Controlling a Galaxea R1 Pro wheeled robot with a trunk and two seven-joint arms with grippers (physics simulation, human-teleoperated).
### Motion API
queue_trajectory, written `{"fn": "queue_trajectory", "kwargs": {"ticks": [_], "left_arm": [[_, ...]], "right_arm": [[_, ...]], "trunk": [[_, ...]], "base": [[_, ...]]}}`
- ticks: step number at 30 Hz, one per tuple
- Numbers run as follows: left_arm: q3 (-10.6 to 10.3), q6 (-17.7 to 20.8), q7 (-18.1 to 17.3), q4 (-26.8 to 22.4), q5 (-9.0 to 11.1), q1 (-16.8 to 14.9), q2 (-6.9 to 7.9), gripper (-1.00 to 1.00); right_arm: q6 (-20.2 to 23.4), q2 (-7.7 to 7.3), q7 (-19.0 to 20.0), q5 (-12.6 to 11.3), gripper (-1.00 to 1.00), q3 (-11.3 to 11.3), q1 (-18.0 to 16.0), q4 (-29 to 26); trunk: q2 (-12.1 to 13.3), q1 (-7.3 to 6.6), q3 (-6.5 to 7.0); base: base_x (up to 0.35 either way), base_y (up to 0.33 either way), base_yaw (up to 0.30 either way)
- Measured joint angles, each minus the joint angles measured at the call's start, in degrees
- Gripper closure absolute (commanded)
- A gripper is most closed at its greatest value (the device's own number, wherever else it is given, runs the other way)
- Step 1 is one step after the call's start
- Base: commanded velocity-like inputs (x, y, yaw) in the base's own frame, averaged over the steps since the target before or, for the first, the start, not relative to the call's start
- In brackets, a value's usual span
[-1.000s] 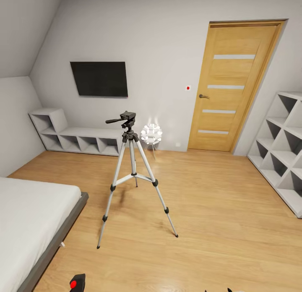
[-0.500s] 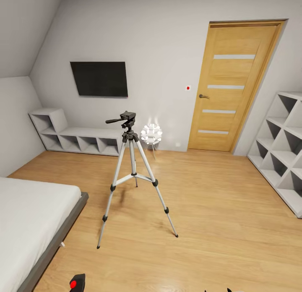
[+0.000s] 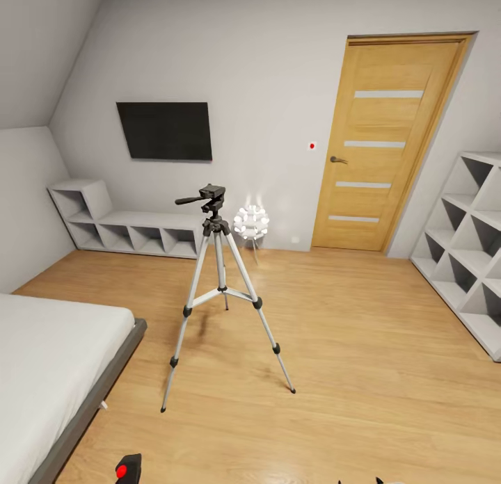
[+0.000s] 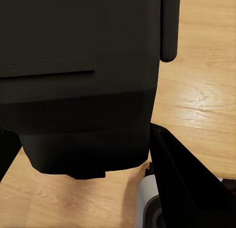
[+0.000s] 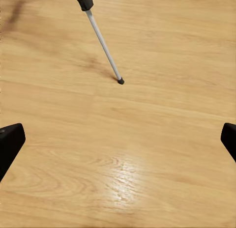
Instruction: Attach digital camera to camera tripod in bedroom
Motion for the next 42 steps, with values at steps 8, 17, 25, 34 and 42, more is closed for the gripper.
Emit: {"fn": "queue_trajectory", "kwargs": {"ticks": [8,17,25,34,42], "left_arm": [[-0.07,-0.30,-0.01,-1.31,-0.27,-0.04,-1.66,1.00],[0.50,-0.67,0.01,-6.74,-0.04,-0.14,-0.49,1.00],[0.06,-1.71,-0.35,-6.95,-0.08,-0.14,1.61,1.00],[0.00,-3.22,-0.33,-6.74,-0.07,-0.15,1.50,1.00],[-0.02,-3.25,-0.34,-6.67,-0.13,-0.15,1.41,1.00]], "right_arm": [[-0.11,1.11,-0.12,0.04,-1.00,-0.11,0.00,-0.39],[-0.11,1.17,-0.16,0.00,-1.00,-0.22,0.00,-0.38],[-0.12,0.93,-0.22,-0.11,-1.00,-0.24,0.00,-0.10],[-0.04,1.05,-0.25,-0.12,-1.00,-0.22,0.01,0.06],[-0.05,1.00,-0.23,-0.12,-1.00,-0.24,0.01,0.04]], "trunk": [[0.00,0.00,0.00],[0.00,0.00,0.00],[0.00,0.00,0.00],[0.00,0.00,0.23],[-0.01,-0.02,0.53]], "base": [[0.000,0.000,0.000],[0.000,0.000,0.000],[0.000,0.000,0.000],[0.001,0.000,-0.115],[0.163,-0.102,-0.258]]}}
